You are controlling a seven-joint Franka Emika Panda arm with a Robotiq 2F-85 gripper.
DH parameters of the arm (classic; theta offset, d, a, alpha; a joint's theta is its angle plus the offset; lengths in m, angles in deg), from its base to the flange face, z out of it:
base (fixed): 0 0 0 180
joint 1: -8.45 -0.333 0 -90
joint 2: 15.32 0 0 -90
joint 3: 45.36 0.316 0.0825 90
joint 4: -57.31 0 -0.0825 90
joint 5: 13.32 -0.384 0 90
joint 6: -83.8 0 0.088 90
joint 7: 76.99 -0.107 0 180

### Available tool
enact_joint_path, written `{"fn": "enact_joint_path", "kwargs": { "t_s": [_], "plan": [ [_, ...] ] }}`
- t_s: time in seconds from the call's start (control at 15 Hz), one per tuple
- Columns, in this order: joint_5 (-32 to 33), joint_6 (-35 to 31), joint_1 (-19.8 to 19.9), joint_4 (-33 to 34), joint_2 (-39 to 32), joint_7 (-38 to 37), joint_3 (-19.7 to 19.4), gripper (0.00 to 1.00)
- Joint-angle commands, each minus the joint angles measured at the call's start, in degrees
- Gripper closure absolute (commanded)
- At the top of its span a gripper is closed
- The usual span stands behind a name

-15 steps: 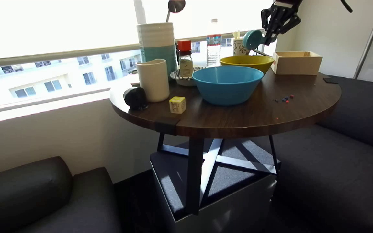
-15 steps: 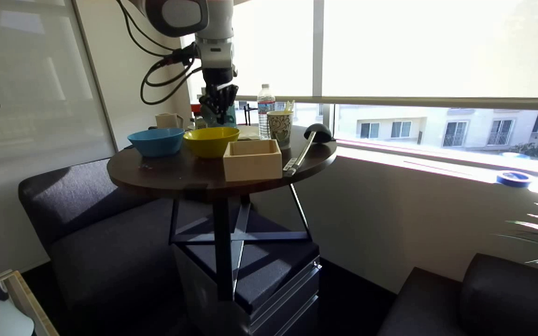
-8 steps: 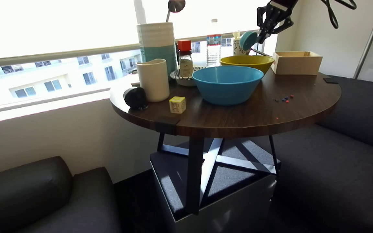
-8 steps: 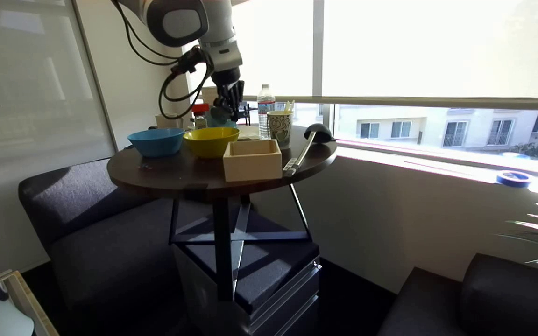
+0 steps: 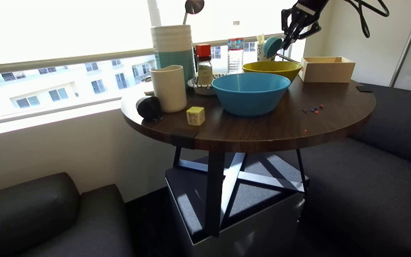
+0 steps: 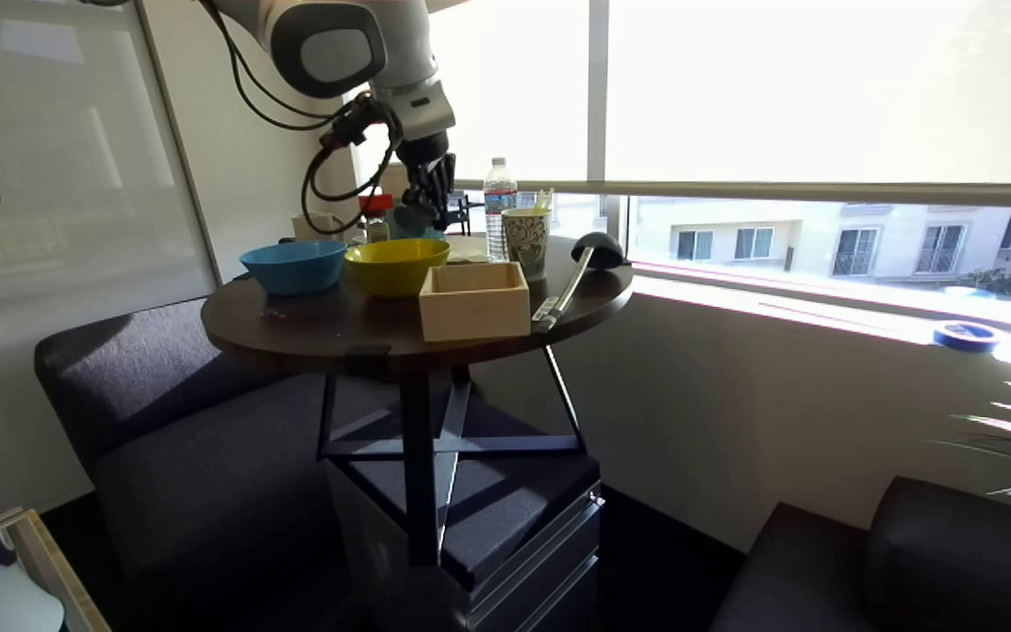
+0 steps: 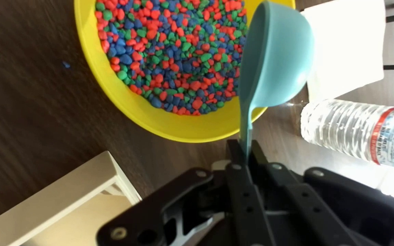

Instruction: Place some cereal from the yellow bowl in the blue measuring cup then put the cereal back in the yellow bowl using the spoon

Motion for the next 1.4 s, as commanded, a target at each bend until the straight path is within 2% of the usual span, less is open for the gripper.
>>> {"fn": "enact_joint_path", "kwargs": {
  "t_s": [0.0,0.2,0.33,0.53,0.67,1.0,1.33],
  "plan": [
    [1.7,6.8,-0.1,-0.8,4.2,-2.4,0.1,0.98],
    [4.6,16.7,0.5,0.2,6.8,-5.6,0.4,0.98],
    [8.9,23.5,1.1,1.1,8.1,-9.3,0.9,0.98],
    [16.4,31.2,1.5,1.9,8.8,-14.4,2.0,0.98],
    [18.3,35.4,1.0,2.3,8.0,-15.6,2.5,0.98],
    [20.8,38.7,0.0,1.9,5.5,-19.1,4.2,0.98],
    [20.4,37.2,-0.3,0.4,2.5,-21.0,3.9,0.98]
  ]
}}
